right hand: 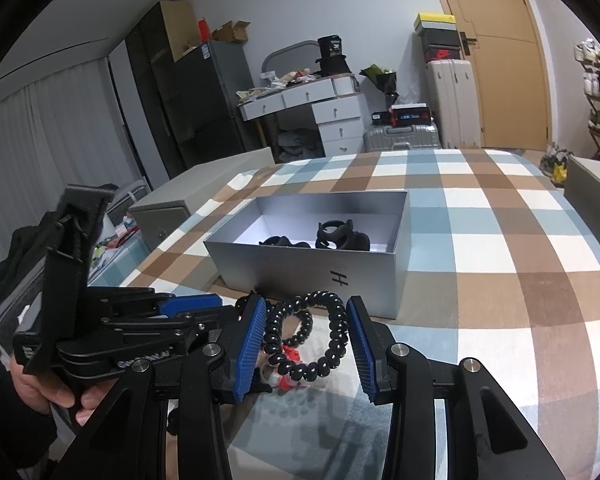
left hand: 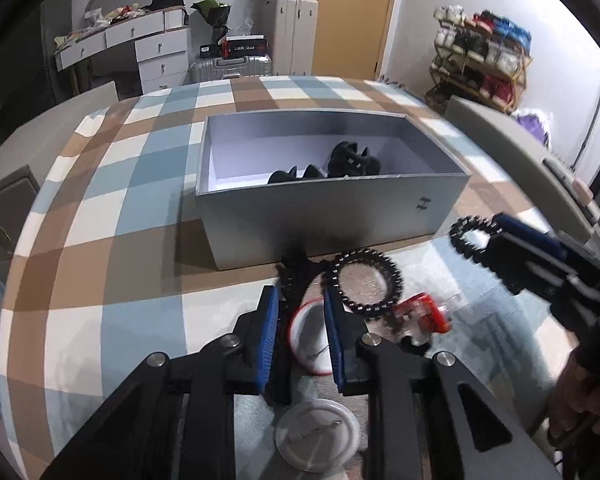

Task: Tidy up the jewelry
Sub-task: 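Hold the bead bracelet in the right gripper while the left gripper grasps the red-rimmed badge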

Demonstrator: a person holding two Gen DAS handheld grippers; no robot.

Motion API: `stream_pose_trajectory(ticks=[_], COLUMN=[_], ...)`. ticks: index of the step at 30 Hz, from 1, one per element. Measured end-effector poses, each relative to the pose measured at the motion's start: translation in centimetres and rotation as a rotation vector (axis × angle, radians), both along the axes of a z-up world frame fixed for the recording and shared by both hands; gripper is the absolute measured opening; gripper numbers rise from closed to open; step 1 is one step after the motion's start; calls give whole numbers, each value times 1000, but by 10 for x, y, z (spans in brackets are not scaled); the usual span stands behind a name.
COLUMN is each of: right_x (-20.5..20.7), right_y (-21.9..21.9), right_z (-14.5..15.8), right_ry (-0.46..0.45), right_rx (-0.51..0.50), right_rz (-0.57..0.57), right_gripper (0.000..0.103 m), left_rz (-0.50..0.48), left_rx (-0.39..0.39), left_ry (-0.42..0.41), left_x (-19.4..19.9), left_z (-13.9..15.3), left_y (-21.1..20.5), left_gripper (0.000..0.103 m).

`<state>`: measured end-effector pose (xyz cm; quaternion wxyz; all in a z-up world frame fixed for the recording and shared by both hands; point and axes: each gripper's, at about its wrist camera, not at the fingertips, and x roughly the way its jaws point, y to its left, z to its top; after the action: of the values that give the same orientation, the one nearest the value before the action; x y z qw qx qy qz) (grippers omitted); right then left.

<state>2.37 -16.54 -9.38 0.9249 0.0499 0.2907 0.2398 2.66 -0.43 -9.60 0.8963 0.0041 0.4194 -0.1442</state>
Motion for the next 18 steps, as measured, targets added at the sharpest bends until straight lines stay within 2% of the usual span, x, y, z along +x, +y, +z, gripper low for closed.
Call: stream_pose_trajectory(ticks=[2,3,4,10,16,18], right_x=[0,-1,-1,0,-2,-2], right_y=[0,1,0,1,1,0], right_z=[0,0,0,1,0,-1], right_ry=[1,2,4,4,8,11], right_rx=[1,2,3,6,12,19], right_rz=[0,0,1,4,2,-1], right_gripper=[40,40,40,40,40,40], left_rz=[-26,-37,-51,-91,-146,-183], left_rx=[-5,-2,3,52,53,17], left_ry=[11,9,-5,1,-59,-56], left_x=[-2,-4,-6,-9,-20,-19], left_z=[2,1,1,-5,7,8], left_y=[-3,-5,-8,-17,-20,-20], left_gripper=[36,51,55,55,54,54])
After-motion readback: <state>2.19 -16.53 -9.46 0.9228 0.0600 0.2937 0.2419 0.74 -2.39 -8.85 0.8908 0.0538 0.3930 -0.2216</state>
